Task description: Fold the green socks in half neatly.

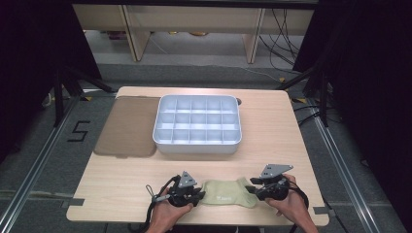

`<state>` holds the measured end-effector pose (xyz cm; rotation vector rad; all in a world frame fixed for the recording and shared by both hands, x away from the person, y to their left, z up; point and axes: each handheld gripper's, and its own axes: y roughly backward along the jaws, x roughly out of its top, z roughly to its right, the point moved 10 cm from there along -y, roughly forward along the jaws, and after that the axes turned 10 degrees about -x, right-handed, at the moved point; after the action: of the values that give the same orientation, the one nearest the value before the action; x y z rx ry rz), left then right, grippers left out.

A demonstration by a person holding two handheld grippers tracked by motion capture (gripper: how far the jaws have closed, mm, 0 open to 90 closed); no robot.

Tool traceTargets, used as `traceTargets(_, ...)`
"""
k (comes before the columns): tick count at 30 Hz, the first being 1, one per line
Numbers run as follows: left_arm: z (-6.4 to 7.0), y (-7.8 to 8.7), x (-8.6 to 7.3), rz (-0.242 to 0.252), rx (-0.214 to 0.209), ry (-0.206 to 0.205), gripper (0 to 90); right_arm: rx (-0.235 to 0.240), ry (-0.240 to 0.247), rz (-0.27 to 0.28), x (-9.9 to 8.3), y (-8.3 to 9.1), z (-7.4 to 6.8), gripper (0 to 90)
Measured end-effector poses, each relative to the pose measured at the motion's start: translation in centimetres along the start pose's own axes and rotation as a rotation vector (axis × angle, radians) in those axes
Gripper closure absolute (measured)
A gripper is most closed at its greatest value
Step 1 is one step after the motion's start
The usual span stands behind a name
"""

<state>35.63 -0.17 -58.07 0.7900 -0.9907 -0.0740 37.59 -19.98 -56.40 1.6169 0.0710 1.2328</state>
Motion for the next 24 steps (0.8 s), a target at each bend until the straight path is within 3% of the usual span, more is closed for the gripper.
traceTargets(2, -0.1, 0.1, 0.1, 0.002, 0.008, -0.002, 80.5, -0.004, 0.006, 0.006, 0.1, 0.1, 0.0, 62.3)
traceTargets(4, 0.0, 0.4, 0.3, 0.009, 0.002, -0.011, 82.2, -0.012, -0.025, 0.020, 0.2, 0.0, -0.1, 62.5)
traceTargets(9, -0.2, 0.7, 0.3, -0.006, 0.021, -0.021, 82.6, -0.014, 0.003, 0.017, 0.3, 0.2, 0.0, 63.0)
traceTargets(12, -0.1, 0.9, 0.2, -0.011, 0.009, -0.030, 82.7, -0.002, -0.013, 0.009, 0.3, 0.3, -0.4, 63.6)
traceTargets(15, -0.3, 1.1, 0.3, -0.003, 0.022, -0.015, 82.8, 0.000, -0.014, 0.024, 0.6, 0.4, -0.4, 64.5)
traceTargets(19, -0.5, 1.5, 0.3, -0.011, 0.030, -0.036, 82.9, -0.007, -0.015, 0.050, 1.0, 0.6, -0.6, 66.3)
traceTargets(20, -0.5, 1.5, 0.3, -0.006, 0.033, -0.021, 82.9, 0.001, -0.021, 0.051, 1.1, 0.7, -0.8, 67.0)
traceTargets(24, -0.6, 1.8, 0.5, -0.009, 0.027, -0.034, 82.9, 0.037, -0.020, 0.051, 1.4, 0.9, -1.9, 74.8)
